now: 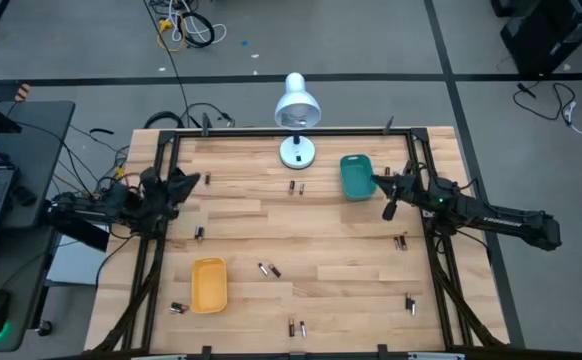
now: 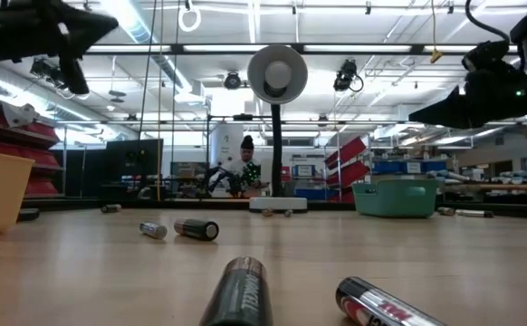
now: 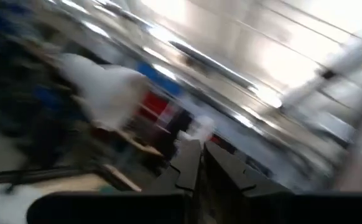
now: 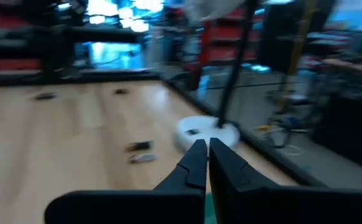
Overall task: Sort batteries
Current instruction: Put the golden battery into the yellow bin
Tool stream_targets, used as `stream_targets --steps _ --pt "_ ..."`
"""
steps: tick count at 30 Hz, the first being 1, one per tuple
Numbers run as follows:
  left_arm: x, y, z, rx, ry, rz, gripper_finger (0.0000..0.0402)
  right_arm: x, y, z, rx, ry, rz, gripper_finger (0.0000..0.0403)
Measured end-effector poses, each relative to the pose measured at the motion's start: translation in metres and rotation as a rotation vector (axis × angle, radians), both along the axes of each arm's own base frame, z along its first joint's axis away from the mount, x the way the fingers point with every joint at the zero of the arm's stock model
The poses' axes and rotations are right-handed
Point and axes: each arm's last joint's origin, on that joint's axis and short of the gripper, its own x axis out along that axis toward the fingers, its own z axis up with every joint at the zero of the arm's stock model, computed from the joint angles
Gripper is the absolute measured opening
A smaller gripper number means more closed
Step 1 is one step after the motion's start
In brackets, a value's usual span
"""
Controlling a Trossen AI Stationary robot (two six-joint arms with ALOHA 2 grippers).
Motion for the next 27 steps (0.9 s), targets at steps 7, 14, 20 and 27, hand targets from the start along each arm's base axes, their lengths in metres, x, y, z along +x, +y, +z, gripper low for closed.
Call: stream_targets --steps 7,14,20,27 --pt "0.003 0.006 -0.011 -0.162 0.09 0.237 0.0037 -0.005 -0.007 0.015 -0.119 -0.086 -0.275 0.0007" --pt "0.016 0.003 -0.021 -0.325 0.094 0.136 0.0037 -0.008 -0.008 0.024 -0.177 -0.151 -0.35 0.0007" --pt "0.022 0.005 -0.027 -0.381 0.115 0.268 0.0037 -0.01 -0.008 0.031 -0.266 -0.15 -0.373 0.0007" --pt "0.018 0.009 -0.028 -0.38 0.142 0.506 0.0037 -0.015 -0.006 0.046 0.093 -0.658 -0.277 0.0007"
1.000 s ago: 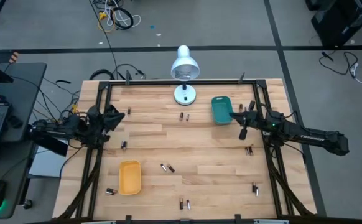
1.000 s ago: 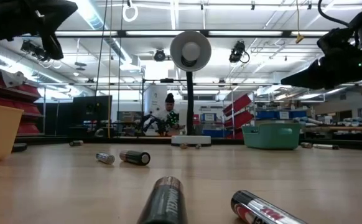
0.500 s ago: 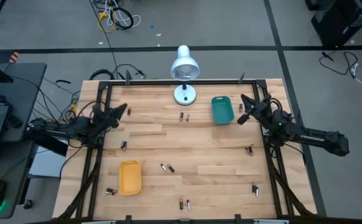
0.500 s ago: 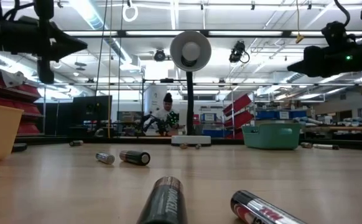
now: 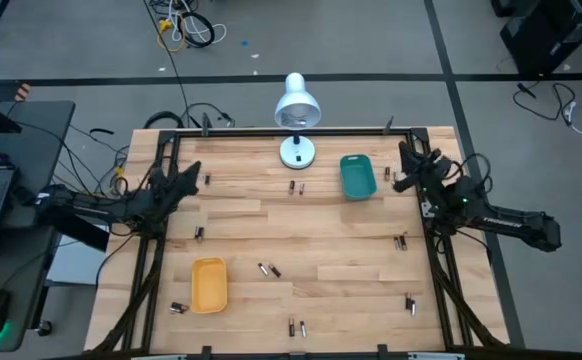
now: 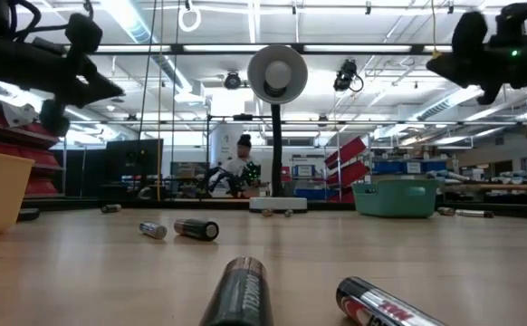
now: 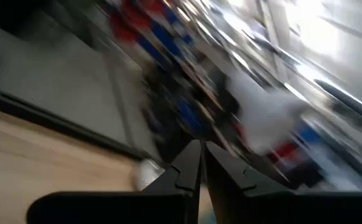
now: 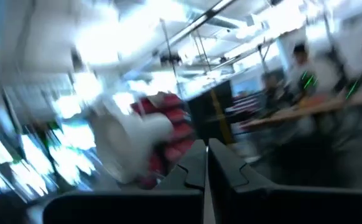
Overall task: Sort batteries
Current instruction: Put the golden battery into the yellow bin
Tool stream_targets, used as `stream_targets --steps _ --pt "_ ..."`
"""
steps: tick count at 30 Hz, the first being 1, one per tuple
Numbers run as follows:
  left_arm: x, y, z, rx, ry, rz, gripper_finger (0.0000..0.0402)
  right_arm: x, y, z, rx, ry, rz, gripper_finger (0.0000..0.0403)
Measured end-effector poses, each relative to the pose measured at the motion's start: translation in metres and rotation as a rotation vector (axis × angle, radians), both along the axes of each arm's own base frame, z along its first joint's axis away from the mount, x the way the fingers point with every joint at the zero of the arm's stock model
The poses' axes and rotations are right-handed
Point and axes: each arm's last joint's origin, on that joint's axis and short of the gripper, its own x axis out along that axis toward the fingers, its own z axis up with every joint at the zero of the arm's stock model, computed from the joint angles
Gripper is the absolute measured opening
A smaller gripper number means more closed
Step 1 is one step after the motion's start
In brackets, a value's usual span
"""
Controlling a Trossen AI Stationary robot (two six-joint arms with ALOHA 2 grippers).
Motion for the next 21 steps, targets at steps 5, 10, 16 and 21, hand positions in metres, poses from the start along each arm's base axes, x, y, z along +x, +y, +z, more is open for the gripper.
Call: stream_targets --steps 5,10,16,21 --pt "-0.004 0.003 0.005 0.048 0.089 0.113 0.0038 0.001 0.0 0.0 0.141 -0.177 0.113 0.0007" --pt "-0.002 0.004 0.011 0.144 0.224 0.077 0.0065 -0.001 0.001 0.003 0.346 -0.499 0.274 0.0007" --pt "-0.001 0.003 0.015 0.154 0.361 0.008 0.0147 -0.002 0.004 0.01 0.445 -0.692 0.466 0.0007" --pt "-0.004 0.008 0.003 0.02 0.351 0.036 0.0206 0.002 0.004 0.028 0.514 -0.682 0.535 0.0007"
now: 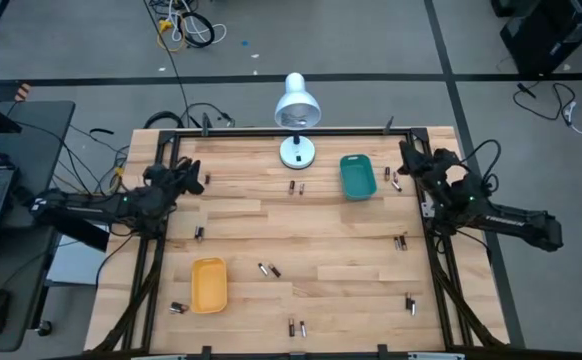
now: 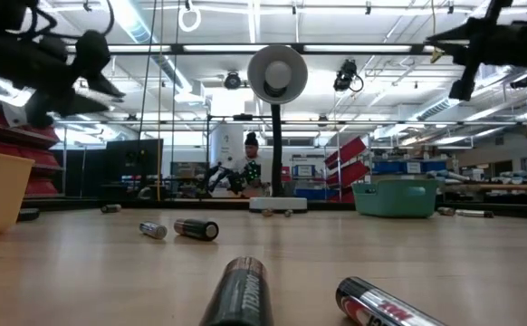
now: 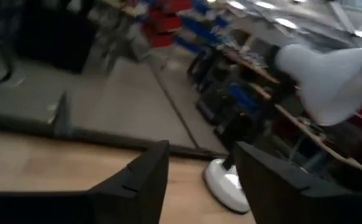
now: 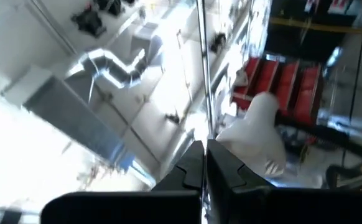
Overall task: Sort batteries
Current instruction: Put the golden battery into the yellow bin
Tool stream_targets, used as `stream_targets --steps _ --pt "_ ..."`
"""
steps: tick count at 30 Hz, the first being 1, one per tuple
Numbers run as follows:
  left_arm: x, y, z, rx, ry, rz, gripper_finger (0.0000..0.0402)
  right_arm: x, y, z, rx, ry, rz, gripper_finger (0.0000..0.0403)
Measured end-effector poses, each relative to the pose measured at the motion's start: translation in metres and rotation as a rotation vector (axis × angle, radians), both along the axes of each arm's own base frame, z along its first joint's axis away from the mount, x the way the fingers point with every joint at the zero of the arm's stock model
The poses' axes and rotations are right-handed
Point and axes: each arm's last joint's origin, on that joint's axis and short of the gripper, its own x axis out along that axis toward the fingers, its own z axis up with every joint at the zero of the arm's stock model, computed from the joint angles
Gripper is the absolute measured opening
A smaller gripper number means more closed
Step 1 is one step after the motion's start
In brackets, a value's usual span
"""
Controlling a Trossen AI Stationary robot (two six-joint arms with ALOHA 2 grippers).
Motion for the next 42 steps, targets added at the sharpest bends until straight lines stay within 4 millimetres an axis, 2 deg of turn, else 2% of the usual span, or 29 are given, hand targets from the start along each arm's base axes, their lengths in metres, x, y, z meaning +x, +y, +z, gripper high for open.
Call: stream_targets --steps 5,9,15,18,21,25,31,36,39,42 --pt "0.0 0.007 -0.015 -0.132 0.041 -0.054 0.0218 0.012 0.0 0.046 -0.039 0.111 0.127 0.0007" --pt "0.003 0.013 -0.023 -0.266 0.018 -0.096 0.0217 0.021 -0.003 0.083 -0.108 0.257 0.124 0.0007" --pt "0.006 0.024 -0.029 -0.364 0.034 -0.076 0.0203 0.03 -0.01 0.12 -0.147 0.319 0.11 0.0007" --pt "0.004 0.028 -0.042 -0.53 0.07 -0.046 0.0198 0.032 -0.012 0.131 -0.213 0.345 0.103 0.0007" --pt "0.004 0.031 -0.054 -0.667 0.142 -0.044 0.0196 0.037 -0.017 0.133 -0.193 0.386 0.09 0.0008" --pt "0.009 0.036 -0.059 -0.711 0.182 -0.081 0.0195 0.048 -0.03 0.124 -0.114 0.45 0.083 0.0022" --pt "0.016 0.043 -0.06 -0.723 0.206 -0.123 0.0196 0.063 -0.036 0.123 -0.193 0.455 0.174 0.0079" --pt "0.028 0.052 -0.027 -0.625 0.302 -0.182 0.0213 0.064 -0.039 0.123 -0.194 0.454 0.167 0.0148" --pt "0.031 0.062 -0.003 -0.565 0.483 -0.112 0.0224 0.062 -0.045 0.12 -0.125 0.46 0.141 0.0185" --pt "0.031 0.077 0.005 -0.612 0.679 -0.006 0.0227 0.059 -0.055 0.11 0.009 0.495 0.137 0.0206"
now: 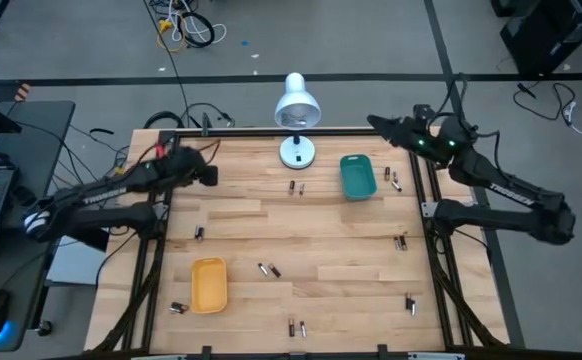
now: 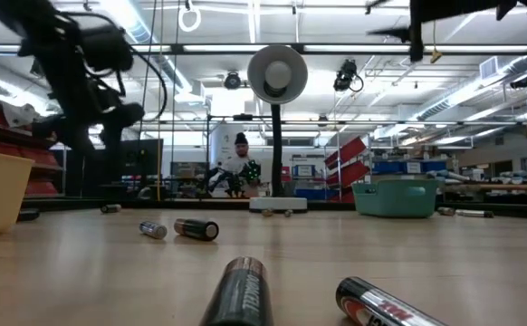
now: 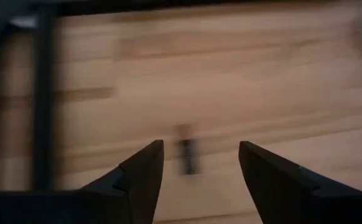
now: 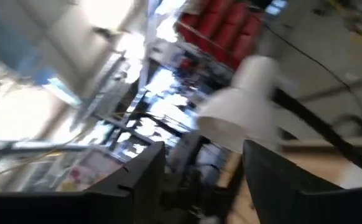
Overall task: Sort batteries
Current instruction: Put the golden battery into the yellow bin
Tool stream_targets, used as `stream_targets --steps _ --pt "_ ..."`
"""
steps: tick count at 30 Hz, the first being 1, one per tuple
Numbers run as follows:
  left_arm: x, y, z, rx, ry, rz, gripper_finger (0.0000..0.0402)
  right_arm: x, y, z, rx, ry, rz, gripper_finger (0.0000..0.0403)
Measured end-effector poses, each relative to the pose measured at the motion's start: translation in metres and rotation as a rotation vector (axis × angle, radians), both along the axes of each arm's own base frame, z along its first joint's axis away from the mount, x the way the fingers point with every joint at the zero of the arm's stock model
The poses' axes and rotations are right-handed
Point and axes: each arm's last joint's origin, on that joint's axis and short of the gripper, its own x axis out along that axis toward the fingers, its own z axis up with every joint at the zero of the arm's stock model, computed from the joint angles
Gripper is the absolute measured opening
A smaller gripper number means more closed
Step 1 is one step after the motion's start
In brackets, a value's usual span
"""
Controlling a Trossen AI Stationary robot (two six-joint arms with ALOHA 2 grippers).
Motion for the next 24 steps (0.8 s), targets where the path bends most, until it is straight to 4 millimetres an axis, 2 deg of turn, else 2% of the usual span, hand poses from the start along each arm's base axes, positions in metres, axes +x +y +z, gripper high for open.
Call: stream_targets --steps 6,13,20,24 --pt "0.02 0.034 -0.009 -0.243 0.072 -0.021 0.0227 0.004 -0.01 -0.017 0.109 0.104 0.107 0.0212" --pt "0.045 0.055 -0.012 -0.29 0.129 -0.047 0.0227 0.006 -0.013 -0.018 0.112 0.109 0.114 0.0209" --pt "0.037 0.063 -0.028 -0.392 0.263 -0.049 0.0227 0.006 -0.012 -0.02 0.115 0.133 0.143 0.0209" --pt "0.037 0.067 -0.029 -0.377 0.247 -0.045 0.0227 0.005 -0.013 -0.02 0.116 0.133 0.137 0.0209"
